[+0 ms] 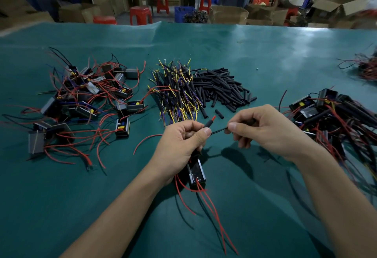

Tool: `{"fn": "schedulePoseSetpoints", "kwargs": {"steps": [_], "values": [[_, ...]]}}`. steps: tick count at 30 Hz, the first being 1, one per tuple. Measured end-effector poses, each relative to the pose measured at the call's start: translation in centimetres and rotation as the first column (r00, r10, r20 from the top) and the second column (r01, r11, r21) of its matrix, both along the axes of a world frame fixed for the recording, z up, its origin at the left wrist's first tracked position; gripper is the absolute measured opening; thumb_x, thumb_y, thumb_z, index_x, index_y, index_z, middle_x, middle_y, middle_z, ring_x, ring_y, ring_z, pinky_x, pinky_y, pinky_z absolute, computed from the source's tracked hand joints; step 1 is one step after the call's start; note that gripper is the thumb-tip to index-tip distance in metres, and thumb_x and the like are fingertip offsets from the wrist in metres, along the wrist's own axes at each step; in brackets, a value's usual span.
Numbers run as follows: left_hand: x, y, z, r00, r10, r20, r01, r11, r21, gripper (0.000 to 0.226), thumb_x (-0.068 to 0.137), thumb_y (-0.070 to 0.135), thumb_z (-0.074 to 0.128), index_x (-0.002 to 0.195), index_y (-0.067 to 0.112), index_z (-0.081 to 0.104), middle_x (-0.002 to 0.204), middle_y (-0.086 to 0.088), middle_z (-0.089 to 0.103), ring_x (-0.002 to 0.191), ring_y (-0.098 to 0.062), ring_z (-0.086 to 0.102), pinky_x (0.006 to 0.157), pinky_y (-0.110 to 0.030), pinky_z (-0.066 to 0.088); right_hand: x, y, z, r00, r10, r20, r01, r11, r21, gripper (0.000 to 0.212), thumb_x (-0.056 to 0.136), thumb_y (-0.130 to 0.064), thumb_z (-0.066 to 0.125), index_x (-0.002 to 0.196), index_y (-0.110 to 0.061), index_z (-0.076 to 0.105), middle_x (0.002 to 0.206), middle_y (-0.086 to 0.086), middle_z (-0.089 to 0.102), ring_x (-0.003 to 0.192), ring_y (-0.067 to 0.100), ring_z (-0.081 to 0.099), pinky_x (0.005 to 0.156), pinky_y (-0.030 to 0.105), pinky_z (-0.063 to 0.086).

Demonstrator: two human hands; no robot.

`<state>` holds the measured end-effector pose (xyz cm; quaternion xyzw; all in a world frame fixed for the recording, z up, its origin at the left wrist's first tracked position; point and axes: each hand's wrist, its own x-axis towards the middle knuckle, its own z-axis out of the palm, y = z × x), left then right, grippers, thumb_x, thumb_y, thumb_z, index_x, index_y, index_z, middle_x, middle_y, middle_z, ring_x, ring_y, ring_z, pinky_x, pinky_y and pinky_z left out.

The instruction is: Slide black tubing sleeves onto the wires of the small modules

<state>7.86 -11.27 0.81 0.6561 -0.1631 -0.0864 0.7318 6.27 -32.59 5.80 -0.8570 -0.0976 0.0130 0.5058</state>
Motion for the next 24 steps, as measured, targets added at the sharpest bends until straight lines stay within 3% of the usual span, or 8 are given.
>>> {"fn": "schedulePoseSetpoints", "kwargs": {"steps": [4,8,15,19,21,24], "values": [[0.04,0.00,0.00,1.000,0.004,-0.001,-0.004,1.000,0.000,0.008,0.094,0.011,0.067,0.088,0.007,0.065,0.054,0.005,0.053,0.050,-0.005,0.044,0.056,-0.013,0.038,0.02,0.10,-0.06,1.000,-0.004,-0.011,0.004,1.000,-0.010,0.018,0.098,-0.013,0.064,0.082,-0.009,0.071,0.065,0.003,0.065,0.058,0.020,0.064,0.061,0.036,0.054],[0.06,0.04,-0.04,1.000,0.011,-0.005,-0.011,1.000,0.001,0.007,0.092,0.011,0.070,0.087,0.007,0.066,0.055,0.002,0.055,0.050,-0.006,0.045,0.056,-0.015,0.039,-0.03,-0.07,-0.07,0.999,-0.021,-0.025,0.021,1.000,0.000,0.021,0.098,-0.016,0.065,0.078,-0.010,0.070,0.062,0.002,0.062,0.055,0.018,0.062,0.055,0.027,0.049],[-0.03,0.01,-0.08,1.000,0.013,0.015,-0.014,0.999,0.043,0.009,0.091,0.012,0.072,0.082,0.012,0.069,0.054,0.004,0.058,0.049,-0.005,0.048,0.054,-0.014,0.039,0.07,-0.33,0.00,0.994,-0.014,-0.110,0.028,0.992,0.126,0.025,0.094,-0.017,0.069,0.070,-0.012,0.071,0.062,0.008,0.059,0.054,0.019,0.057,0.050,0.023,0.044],[-0.10,-0.08,-0.15,0.997,0.070,0.010,-0.070,0.997,0.028,0.012,0.092,0.013,0.071,0.081,0.015,0.069,0.054,0.004,0.058,0.048,-0.004,0.047,0.054,-0.012,0.039,0.19,-0.26,-0.07,0.986,-0.112,-0.123,0.144,0.942,0.302,0.018,0.094,-0.014,0.068,0.077,-0.007,0.071,0.070,0.010,0.065,0.055,0.019,0.059,0.052,0.024,0.047],[-0.25,-0.22,-0.26,0.993,0.114,-0.013,-0.114,0.993,-0.009,0.014,0.093,0.013,0.070,0.080,0.016,0.069,0.054,0.003,0.058,0.048,-0.004,0.048,0.053,-0.012,0.041,0.23,-0.16,-0.04,0.981,-0.133,-0.139,0.185,0.857,0.481,0.005,0.092,-0.003,0.065,0.088,-0.003,0.068,0.082,0.014,0.073,0.064,0.020,0.067,0.058,0.025,0.054],[-0.43,-0.39,-0.28,0.989,0.143,-0.042,-0.145,0.988,-0.048,0.013,0.094,0.013,0.069,0.081,0.014,0.069,0.055,0.001,0.059,0.049,-0.006,0.048,0.052,-0.014,0.042,0.32,0.15,-0.41,0.985,-0.098,-0.140,0.165,0.764,0.624,0.013,0.089,0.008,0.061,0.099,0.001,0.067,0.100,0.021,0.075,0.083,0.025,0.074,0.071,0.025,0.059]]}}
